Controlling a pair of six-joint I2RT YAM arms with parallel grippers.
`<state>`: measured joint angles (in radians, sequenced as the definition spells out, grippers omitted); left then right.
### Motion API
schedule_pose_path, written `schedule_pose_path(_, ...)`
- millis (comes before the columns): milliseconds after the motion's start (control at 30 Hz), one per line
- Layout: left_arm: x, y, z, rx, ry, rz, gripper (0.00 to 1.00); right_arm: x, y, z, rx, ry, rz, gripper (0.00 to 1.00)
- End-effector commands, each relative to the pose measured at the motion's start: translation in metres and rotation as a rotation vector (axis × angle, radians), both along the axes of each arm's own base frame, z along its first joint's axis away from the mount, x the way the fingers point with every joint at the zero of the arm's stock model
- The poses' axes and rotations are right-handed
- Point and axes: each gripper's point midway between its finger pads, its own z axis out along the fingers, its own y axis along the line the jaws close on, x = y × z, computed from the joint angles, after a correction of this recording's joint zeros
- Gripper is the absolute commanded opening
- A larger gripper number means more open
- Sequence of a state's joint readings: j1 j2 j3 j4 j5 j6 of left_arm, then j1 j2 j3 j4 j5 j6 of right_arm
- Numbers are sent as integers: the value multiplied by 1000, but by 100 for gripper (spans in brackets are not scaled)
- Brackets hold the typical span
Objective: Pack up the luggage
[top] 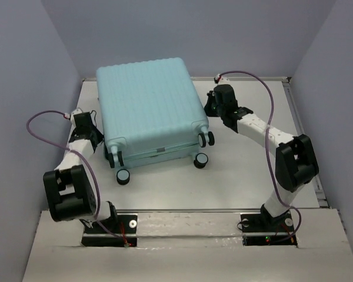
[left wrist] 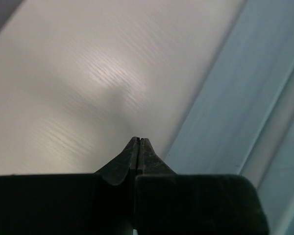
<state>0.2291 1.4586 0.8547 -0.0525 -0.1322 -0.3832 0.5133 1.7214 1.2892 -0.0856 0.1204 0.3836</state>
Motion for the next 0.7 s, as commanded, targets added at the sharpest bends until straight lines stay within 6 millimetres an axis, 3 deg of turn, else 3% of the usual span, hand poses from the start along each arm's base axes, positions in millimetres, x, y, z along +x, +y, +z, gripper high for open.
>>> schedule_pose_path(0,-30,-111,2,-240,-22,-325,6,20,14,25,75,-52,89,7)
schedule_pose_path(133,-52,-165,-6,-325,-25,-419,6,33,25,34,68,-72,195,7)
schedule_pose_path(167,-66,-187,-10,-366,-20,-446,6,39,22,36,55,-76,199,7)
schedule_pose_path(233,-75,-210,-7,-408,-52,-482,6,48,34,44,71,-82,237,7)
schedule_pose_path(300,-87,-236,0,-453,-95,-516,6,57,41,39,86,-60,267,7)
schedule_pose_path(333,-89,-240,3,-449,-115,-512,6,66,45,56,93,-86,266,7)
schedule_pose_path(400,-93,-252,24,-438,-173,-551,6,78,39,51,76,-59,235,13)
schedule_pose_path(467,-88,-248,41,-388,-224,-553,6,89,30,68,74,-82,190,22)
schedule_pose_path(500,-85,-235,56,-329,-241,-514,6,99,18,86,90,-107,142,36)
schedule_pose_path(533,-78,-218,64,-220,-259,-485,6,104,3,91,79,-103,83,43)
schedule_pose_path(567,-71,-210,89,-169,-303,-471,8,106,-8,109,101,-122,42,53)
schedule_pose_path(600,-74,-198,91,-104,-276,-451,10,111,-29,117,100,-134,-18,58)
schedule_pose_path(667,-69,-171,114,23,-301,-373,13,110,-52,134,106,-155,-77,65)
